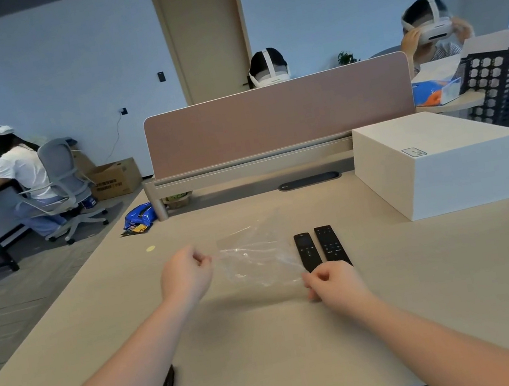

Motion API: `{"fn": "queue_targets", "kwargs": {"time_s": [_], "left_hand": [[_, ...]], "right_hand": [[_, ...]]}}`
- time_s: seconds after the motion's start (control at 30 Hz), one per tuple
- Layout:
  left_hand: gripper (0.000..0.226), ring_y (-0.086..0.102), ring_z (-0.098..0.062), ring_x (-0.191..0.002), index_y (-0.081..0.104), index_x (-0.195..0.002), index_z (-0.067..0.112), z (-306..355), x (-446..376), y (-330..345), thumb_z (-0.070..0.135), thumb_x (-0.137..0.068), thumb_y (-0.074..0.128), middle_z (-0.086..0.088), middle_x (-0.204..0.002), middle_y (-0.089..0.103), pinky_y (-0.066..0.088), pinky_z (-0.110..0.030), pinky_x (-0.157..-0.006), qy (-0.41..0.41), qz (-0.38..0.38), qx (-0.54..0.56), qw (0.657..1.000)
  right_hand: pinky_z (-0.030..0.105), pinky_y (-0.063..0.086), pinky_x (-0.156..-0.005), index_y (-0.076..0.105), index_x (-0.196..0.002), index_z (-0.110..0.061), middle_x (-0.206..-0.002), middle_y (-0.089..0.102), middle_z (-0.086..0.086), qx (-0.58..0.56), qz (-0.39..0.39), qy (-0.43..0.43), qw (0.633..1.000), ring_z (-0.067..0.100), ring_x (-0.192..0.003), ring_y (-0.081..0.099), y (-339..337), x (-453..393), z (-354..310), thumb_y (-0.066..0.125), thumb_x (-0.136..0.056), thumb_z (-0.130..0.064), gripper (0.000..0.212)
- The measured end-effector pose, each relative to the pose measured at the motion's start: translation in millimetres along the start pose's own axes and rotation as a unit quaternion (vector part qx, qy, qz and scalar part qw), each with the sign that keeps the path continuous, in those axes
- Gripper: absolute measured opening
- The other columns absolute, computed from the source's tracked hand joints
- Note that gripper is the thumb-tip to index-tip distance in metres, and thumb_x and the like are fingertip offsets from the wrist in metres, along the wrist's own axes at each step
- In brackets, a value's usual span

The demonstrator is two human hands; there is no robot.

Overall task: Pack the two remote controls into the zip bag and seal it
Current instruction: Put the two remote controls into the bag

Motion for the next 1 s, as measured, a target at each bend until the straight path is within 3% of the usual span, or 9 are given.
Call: {"fn": "queue_targets", "kwargs": {"time_s": [0.07, 0.13, 0.27, 0.37, 0.53, 0.67, 0.83, 1.0], "left_hand": [[0.017, 0.059, -0.028, -0.077, 0.066, -0.082, 0.009, 3, 6, -1, 0.024, -0.089, 0.061, -0.008, -0.075, 0.066, 0.045, -0.033, -0.065, 0.045, -0.008, 0.006, 0.999], [0.021, 0.06, -0.028, -0.078, 0.07, -0.083, 0.009, 5, 13, 3, 0.026, -0.089, 0.061, -0.008, -0.078, 0.069, 0.043, -0.031, -0.064, 0.087, -0.02, -0.012, 0.996], [0.022, 0.062, -0.031, -0.092, 0.067, -0.087, 0.009, 7, 21, 11, 0.024, -0.093, 0.052, -0.01, -0.094, 0.072, 0.046, -0.034, -0.072, 0.166, -0.036, -0.089, 0.981], [0.022, 0.059, -0.03, -0.096, 0.068, -0.095, 0.01, 11, 29, 19, 0.021, -0.094, 0.05, -0.01, -0.098, 0.069, 0.045, -0.035, -0.076, 0.209, -0.067, -0.115, 0.969], [0.021, 0.06, -0.03, -0.094, 0.069, -0.092, 0.011, 15, 30, 24, 0.026, -0.092, 0.054, -0.008, -0.096, 0.071, 0.045, -0.032, -0.073, 0.185, -0.076, -0.112, 0.973], [0.021, 0.062, -0.03, -0.092, 0.07, -0.09, 0.011, 14, 29, 23, 0.027, -0.091, 0.056, -0.008, -0.093, 0.072, 0.048, -0.033, -0.074, 0.156, -0.08, -0.097, 0.98], [0.021, 0.06, -0.033, -0.099, 0.064, -0.095, 0.009, 6, 29, 22, 0.019, -0.093, 0.046, -0.012, -0.103, 0.068, 0.048, -0.037, -0.08, 0.198, -0.112, -0.22, 0.949], [0.02, 0.059, -0.034, -0.102, 0.061, -0.097, 0.006, 2, 26, 18, 0.015, -0.093, 0.044, -0.014, -0.106, 0.066, 0.048, -0.038, -0.08, 0.163, -0.101, -0.251, 0.949]], "right_hand": [[0.026, 0.046, -0.063, 0.068, -0.078, -0.01, -0.076, 0.069, 0.007, 0.02, 0.011, -0.037, 0.999, 0.014, -0.066, 0.054, 3, 5, -3, 0.057, -0.088, -0.041, 0.034], [0.031, 0.049, -0.067, 0.068, -0.086, -0.018, -0.085, 0.065, 0.005, 0.045, 0.057, -0.062, 0.995, 0.016, -0.074, 0.057, 3, 7, -5, 0.053, -0.089, -0.046, 0.032], [0.033, 0.05, -0.074, 0.058, -0.109, -0.016, -0.109, 0.056, 0.004, 0.184, 0.069, -0.033, 0.98, 0.026, -0.092, 0.061, 1, 4, -6, 0.046, -0.093, -0.039, 0.03], [0.031, 0.047, -0.068, 0.055, -0.104, -0.012, -0.107, 0.059, 0.008, 0.259, 0.042, -0.016, 0.965, 0.029, -0.093, 0.062, 3, -1, -10, 0.044, -0.094, -0.036, 0.028], [0.03, 0.041, -0.06, 0.053, -0.105, -0.011, -0.102, 0.068, 0.009, 0.317, 0.038, -0.014, 0.948, 0.029, -0.094, 0.064, 8, -14, -21, 0.043, -0.091, -0.014, 0.017], [0.03, 0.042, -0.061, 0.054, -0.106, -0.01, -0.099, 0.068, 0.009, 0.305, 0.046, -0.016, 0.951, 0.03, -0.093, 0.065, 7, -14, -24, 0.043, -0.092, -0.021, 0.021], [0.029, 0.046, -0.064, 0.047, -0.082, -0.013, -0.084, 0.06, 0.008, 0.266, 0.039, 0.026, 0.963, 0.029, -0.078, 0.058, -9, -9, -22, 0.055, -0.082, -0.021, 0.012], [0.031, 0.05, -0.06, 0.061, -0.096, -0.01, -0.084, 0.067, 0.008, 0.135, 0.095, 0.011, 0.986, 0.027, -0.072, 0.061, -30, -8, -30, 0.06, -0.079, -0.026, 0.023]]}}
Point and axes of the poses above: each hand's wrist, its own x-axis away from the middle knuckle, its own y-axis out of the palm, z = x × y, the point moved 2 cm from there along -x, towards the middle knuckle
